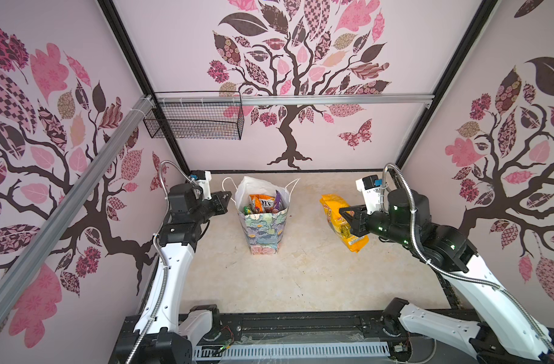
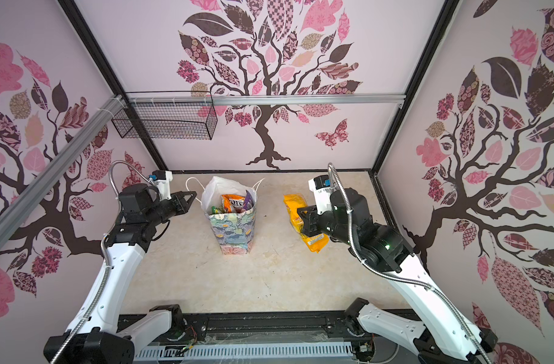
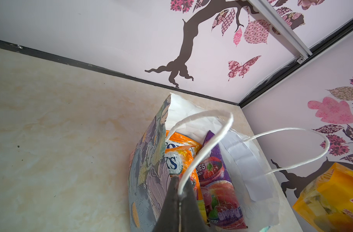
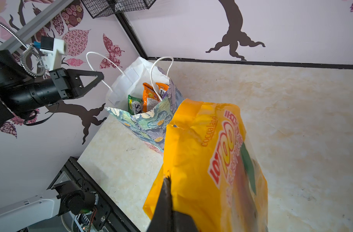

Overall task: Place the snacks into the paper bag
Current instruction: 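Lift the yellow packet and carry it over the bag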

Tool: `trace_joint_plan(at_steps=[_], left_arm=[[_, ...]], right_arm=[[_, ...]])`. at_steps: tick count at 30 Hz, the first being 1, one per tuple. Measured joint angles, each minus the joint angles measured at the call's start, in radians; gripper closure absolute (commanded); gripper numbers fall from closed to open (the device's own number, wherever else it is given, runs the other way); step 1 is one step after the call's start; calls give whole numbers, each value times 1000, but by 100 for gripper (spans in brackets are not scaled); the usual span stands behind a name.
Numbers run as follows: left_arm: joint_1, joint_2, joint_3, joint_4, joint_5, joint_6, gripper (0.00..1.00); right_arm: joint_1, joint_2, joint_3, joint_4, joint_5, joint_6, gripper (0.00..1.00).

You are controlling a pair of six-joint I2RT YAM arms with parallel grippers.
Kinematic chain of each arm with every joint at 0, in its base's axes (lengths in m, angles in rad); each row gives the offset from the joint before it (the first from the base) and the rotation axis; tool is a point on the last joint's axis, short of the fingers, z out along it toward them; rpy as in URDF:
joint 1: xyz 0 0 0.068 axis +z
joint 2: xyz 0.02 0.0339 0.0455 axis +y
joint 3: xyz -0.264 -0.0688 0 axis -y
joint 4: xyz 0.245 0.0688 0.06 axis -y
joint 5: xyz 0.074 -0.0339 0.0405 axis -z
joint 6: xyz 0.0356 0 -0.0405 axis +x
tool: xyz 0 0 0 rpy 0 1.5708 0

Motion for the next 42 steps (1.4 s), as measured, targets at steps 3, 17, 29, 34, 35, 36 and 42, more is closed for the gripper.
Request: trace_joint_plan(at_steps=[3, 17, 29, 34, 35, 36, 42], left_arm=[[0, 0, 0, 0, 5, 0, 100], [0, 0, -1, 7, 23, 0, 100], [0, 0, -5, 21, 31, -5, 100], [0, 0, -5, 23, 35, -6, 100], [0, 0, -5, 23, 34, -6, 100], [0, 0, -5, 23, 34, -6, 100], [0, 0, -5, 23, 34, -6, 100]], right_arm=[[0, 11, 13, 0, -4, 0, 100], [5, 164, 304, -7, -84, 0, 100], [154, 431, 668, 92, -71, -15, 100], [168, 551, 798, 126, -121, 6, 100], [174, 582, 831, 129, -127, 8, 100], [177, 609, 860, 132, -131, 12, 100], [192, 741, 963, 149, -148, 41, 100]])
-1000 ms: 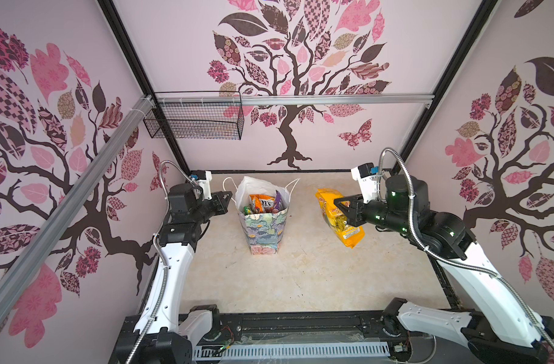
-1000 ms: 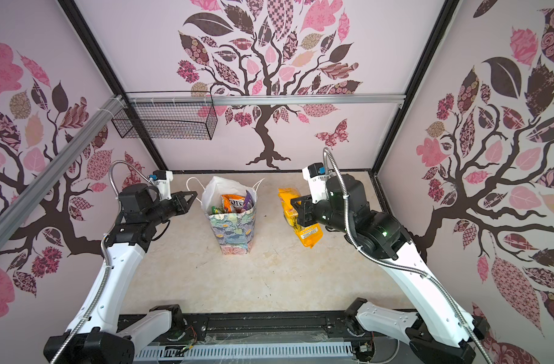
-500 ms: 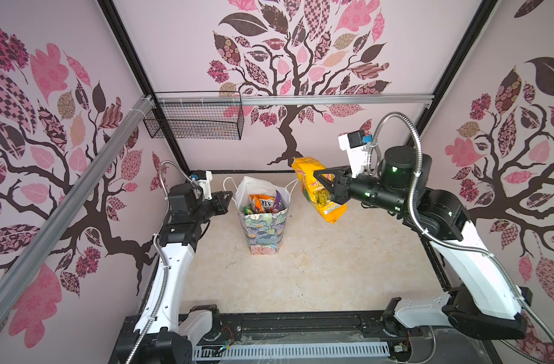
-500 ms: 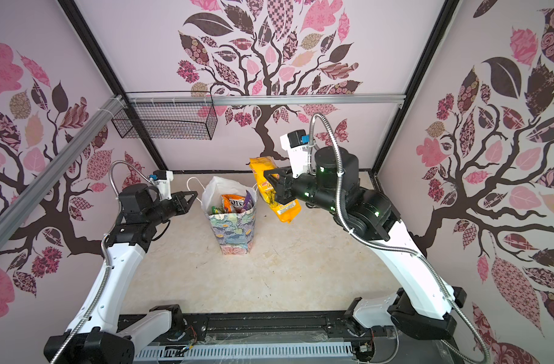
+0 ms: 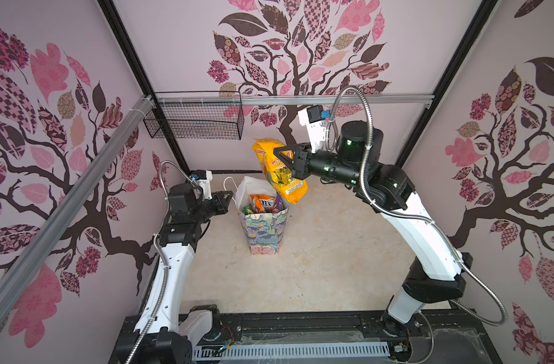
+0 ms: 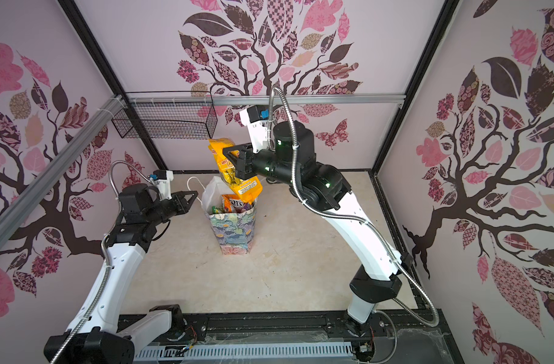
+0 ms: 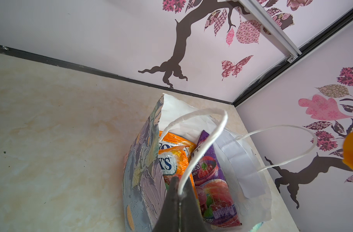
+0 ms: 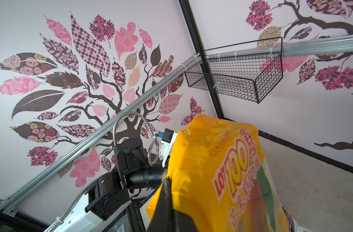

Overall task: Place the snacks into the paper bag
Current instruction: 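Lift the yellow packet and carry it over the bag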

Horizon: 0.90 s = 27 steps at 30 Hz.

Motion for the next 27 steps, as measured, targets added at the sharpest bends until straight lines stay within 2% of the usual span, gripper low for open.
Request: trace_joint_plan(at_steps=[18, 27], left_arm=[[0, 0, -5, 4, -8, 0, 100], [0, 0, -6, 7, -8, 0, 100]], right_arm=[[4, 142, 8, 42, 38, 34, 100], [13, 206, 8, 33, 75, 10, 100]])
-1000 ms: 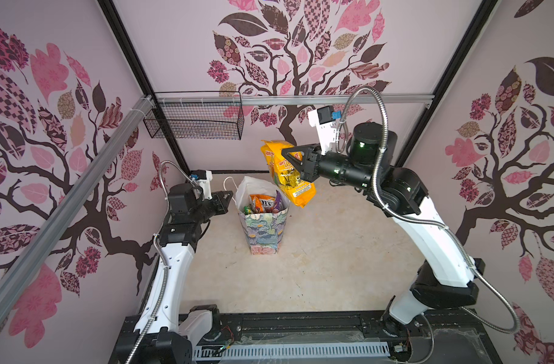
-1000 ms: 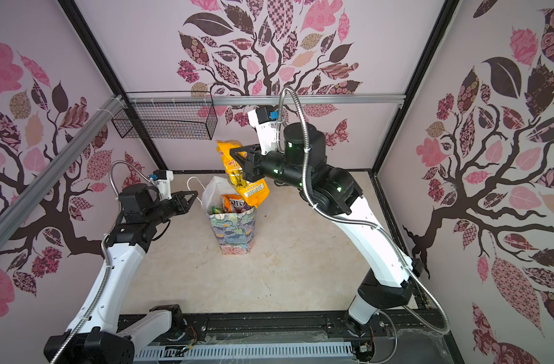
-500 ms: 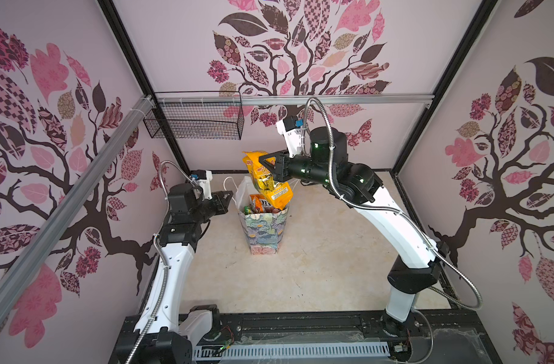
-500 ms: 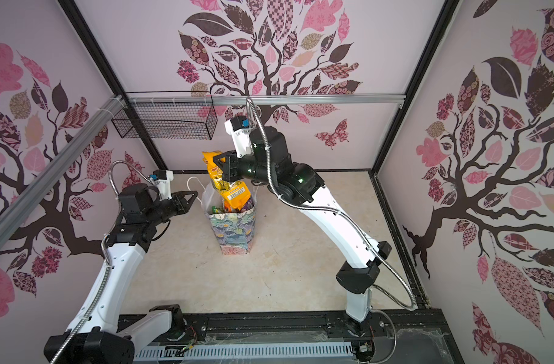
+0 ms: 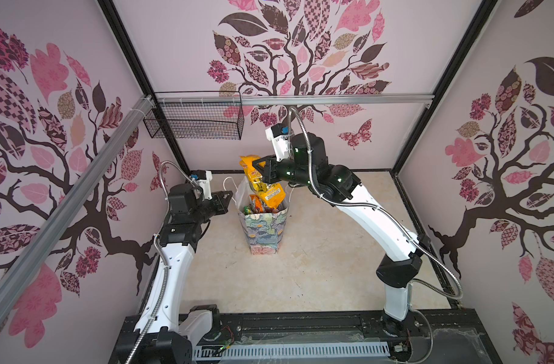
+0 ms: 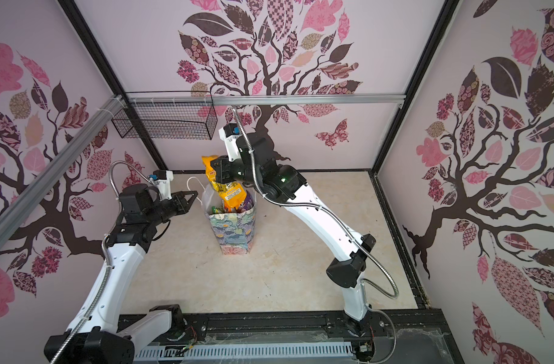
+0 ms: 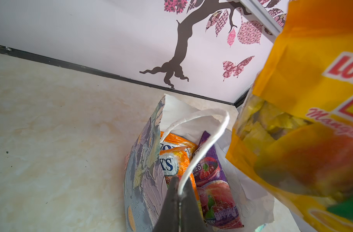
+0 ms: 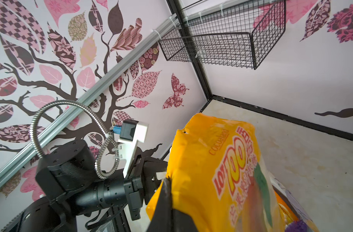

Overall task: Place the snacks into the paper bag
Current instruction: 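Lift the yellow packet and carry it over the bag, then lower the yellow packet into the bag and open the right gripper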

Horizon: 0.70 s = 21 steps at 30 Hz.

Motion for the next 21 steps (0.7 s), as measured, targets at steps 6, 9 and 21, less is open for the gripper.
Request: trace_joint_plan(at_steps=[6, 9, 21], left_arm=[[0, 0, 0, 0, -3, 0, 100], [0, 0, 0, 0, -7, 0, 100], [0, 0, 0, 0, -11, 1, 100]], right_arm=[[5, 22, 0, -16, 5, -34, 100], [6, 24, 0, -15, -14, -52, 100], [8, 57, -2, -15, -36, -94, 100]])
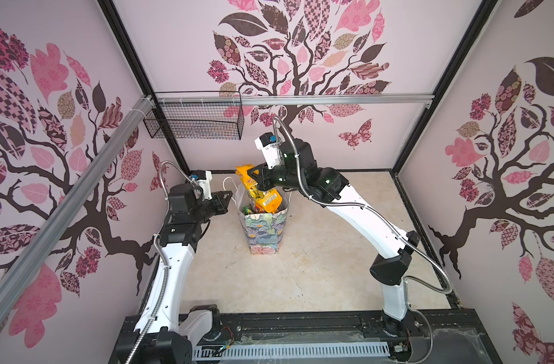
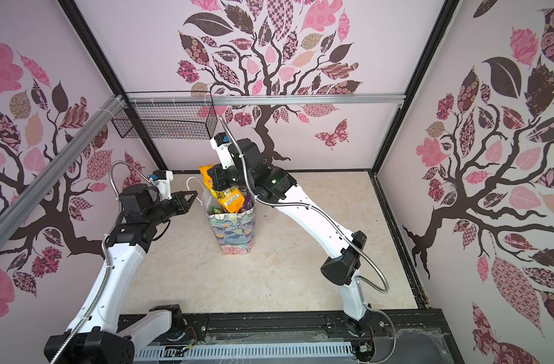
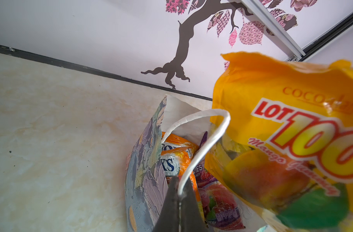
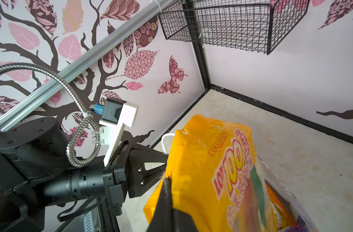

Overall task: Place the snacks into the paper bag
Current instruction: 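Lower the yellow packet into the bag and open the right gripper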

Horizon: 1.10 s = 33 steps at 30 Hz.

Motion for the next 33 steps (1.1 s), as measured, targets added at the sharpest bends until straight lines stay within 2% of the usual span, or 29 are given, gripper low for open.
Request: trace_joint_plan(at_steps=[8, 17, 25, 33], left_arm=[[0, -2, 0, -1, -6, 1, 100], [0, -2, 0, -2, -16, 3, 100], [0, -2, 0, -3, -20, 4, 100], [0, -3, 0, -7, -23, 5, 100]], right_arm=[[-9, 21, -8, -13, 9, -49, 100], [-11, 21, -40, -34, 102, -166, 100], [-13, 16, -211, 54, 153, -290, 100], [-13, -9, -278, 122, 166, -350, 100]])
